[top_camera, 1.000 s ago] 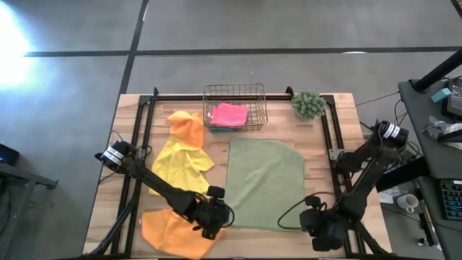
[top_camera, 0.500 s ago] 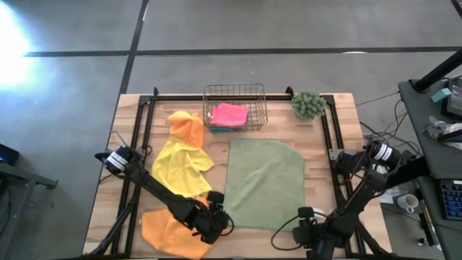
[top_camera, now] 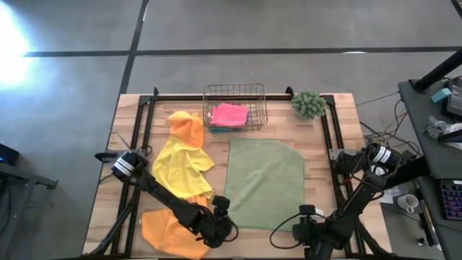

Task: Fold microfiber towels
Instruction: Fold the green microfiber cloth

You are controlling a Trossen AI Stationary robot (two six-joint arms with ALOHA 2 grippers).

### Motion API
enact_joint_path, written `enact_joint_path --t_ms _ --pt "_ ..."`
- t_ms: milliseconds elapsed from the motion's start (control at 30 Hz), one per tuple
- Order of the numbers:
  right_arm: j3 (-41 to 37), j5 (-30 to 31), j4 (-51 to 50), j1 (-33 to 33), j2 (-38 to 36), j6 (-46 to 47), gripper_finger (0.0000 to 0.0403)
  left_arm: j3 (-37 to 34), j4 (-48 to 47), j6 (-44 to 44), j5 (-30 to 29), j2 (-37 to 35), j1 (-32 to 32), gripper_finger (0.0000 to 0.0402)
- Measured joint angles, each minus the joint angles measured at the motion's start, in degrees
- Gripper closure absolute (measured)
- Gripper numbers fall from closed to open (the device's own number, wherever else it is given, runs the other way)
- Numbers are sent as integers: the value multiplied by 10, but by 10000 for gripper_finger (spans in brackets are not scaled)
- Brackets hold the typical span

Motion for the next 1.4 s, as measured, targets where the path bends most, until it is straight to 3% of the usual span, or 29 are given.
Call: enact_joint_path --t_ms 633,767,1000,1100,1400 --pt "-36 -2 -15 -8 3 16 260 -1 1 -11 -9 16 7 260" --pt "-37 -4 -14 -12 3 16 290 -1 0 -12 -9 17 11 288" --pt "-37 -2 -10 -16 4 35 383 -2 4 -12 -7 17 18 378" --pt "-38 -1 -9 -16 1 49 390 -3 8 -13 -7 17 18 397" --pt "-20 -1 -14 -16 -49 76 394 46 -50 -42 34 -3 18 394"
